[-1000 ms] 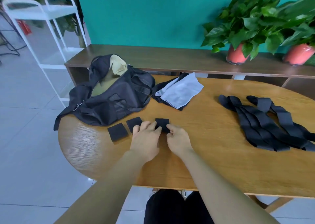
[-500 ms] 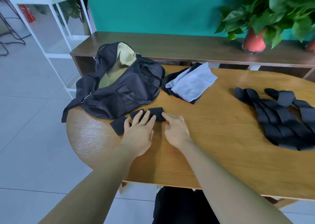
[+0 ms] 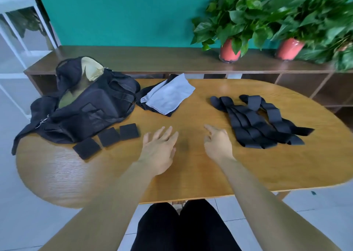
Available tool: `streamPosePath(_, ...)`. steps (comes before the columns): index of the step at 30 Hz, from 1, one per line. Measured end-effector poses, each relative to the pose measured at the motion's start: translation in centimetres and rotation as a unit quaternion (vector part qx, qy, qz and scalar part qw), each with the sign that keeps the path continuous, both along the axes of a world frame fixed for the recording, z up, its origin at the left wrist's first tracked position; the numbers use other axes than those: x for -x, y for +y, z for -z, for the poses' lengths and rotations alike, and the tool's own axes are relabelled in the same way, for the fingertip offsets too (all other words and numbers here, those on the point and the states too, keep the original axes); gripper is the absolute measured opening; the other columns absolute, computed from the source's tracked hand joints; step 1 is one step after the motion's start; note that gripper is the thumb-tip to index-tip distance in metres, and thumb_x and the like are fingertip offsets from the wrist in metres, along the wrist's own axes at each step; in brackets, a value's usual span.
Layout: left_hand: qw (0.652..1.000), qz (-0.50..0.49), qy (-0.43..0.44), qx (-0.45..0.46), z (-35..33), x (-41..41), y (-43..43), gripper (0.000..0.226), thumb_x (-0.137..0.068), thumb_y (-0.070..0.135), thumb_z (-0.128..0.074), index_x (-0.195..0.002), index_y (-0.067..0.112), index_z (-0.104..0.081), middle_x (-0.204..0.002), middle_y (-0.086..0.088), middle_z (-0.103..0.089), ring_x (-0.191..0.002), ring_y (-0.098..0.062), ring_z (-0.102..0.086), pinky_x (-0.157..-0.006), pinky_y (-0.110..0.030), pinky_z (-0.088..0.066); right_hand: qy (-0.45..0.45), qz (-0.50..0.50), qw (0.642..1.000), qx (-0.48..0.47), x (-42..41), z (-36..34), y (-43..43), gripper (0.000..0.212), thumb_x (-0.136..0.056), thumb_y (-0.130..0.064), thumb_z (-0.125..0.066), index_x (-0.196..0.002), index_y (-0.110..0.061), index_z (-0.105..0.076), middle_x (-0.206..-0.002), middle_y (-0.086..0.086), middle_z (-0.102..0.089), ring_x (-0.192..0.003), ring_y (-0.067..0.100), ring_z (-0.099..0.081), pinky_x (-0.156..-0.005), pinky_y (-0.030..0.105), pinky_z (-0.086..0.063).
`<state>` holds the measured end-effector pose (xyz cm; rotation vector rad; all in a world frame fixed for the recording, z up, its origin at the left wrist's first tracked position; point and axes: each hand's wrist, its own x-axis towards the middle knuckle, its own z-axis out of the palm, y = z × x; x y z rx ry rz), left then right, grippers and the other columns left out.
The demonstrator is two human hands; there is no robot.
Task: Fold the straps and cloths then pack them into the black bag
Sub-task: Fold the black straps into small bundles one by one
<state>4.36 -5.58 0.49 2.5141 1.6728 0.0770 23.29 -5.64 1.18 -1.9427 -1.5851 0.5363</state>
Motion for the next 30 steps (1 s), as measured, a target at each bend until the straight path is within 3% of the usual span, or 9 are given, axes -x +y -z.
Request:
streamPosePath(9, 0.996, 0.086, -0.019, 0.011, -0.9, -11.3, 0.2, 0.048, -0.103, 0.031, -0.026, -0.150, 0.027, -0.017, -0.161, 0.002, -0.005, -0.146, -0.016, -0.006, -0.115, -0.046, -0.006, -0.067, 0.142, 0.983, -0.094, -12.4, -0.8, -1.2, 0.044, -0.089, -0.003, -0.048, -0.131, -0.013, -0.056, -0.117, 0.013, -0.061, -0.122, 0.030, -0.041, -0.093, 0.041, -0.041)
streamPosePath(15, 0.991, 0.131, -0.005, 0.003, -1.5, -16.9, 0.8, 0.047, -0.104, 0.028, -0.026, -0.150, 0.027, -0.020, -0.161, 0.003, -0.008, -0.146, -0.016, -0.008, -0.114, -0.044, -0.006, -0.219, 0.177, 0.960, 0.004, -17.5, -0.1, -0.6, 0.037, -0.083, -0.017, -0.056, -0.120, -0.015, -0.058, -0.119, 0.006, -0.061, -0.118, 0.030, -0.037, -0.094, 0.040, -0.030)
streamPosePath(24, 0.988, 0.150, 0.022, -0.001, -0.9, -20.8, 2.9, 0.047, -0.104, 0.028, -0.026, -0.151, 0.028, -0.018, -0.160, 0.006, -0.011, -0.146, -0.012, -0.009, -0.114, -0.042, -0.008, -0.248, 0.176, 0.949, 0.089, -20.7, 0.9, 0.5, 0.047, -0.082, -0.040, -0.056, -0.124, -0.019, -0.045, -0.118, 0.003, -0.059, -0.126, 0.027, -0.031, -0.097, 0.043, -0.026)
streamPosePath(30, 0.990, 0.140, 0.020, -0.012, -0.6, -20.8, 3.2, 0.047, -0.104, 0.029, -0.027, -0.150, 0.029, -0.020, -0.160, 0.007, -0.013, -0.145, -0.010, -0.012, -0.113, -0.040, -0.007, -0.285, 0.170, 0.943, 0.035, -21.3, 0.7, 0.7, 0.048, -0.080, -0.040, -0.060, -0.121, -0.018, -0.047, -0.105, 0.002, -0.064, -0.119, 0.026, -0.040, -0.096, 0.044, -0.028)
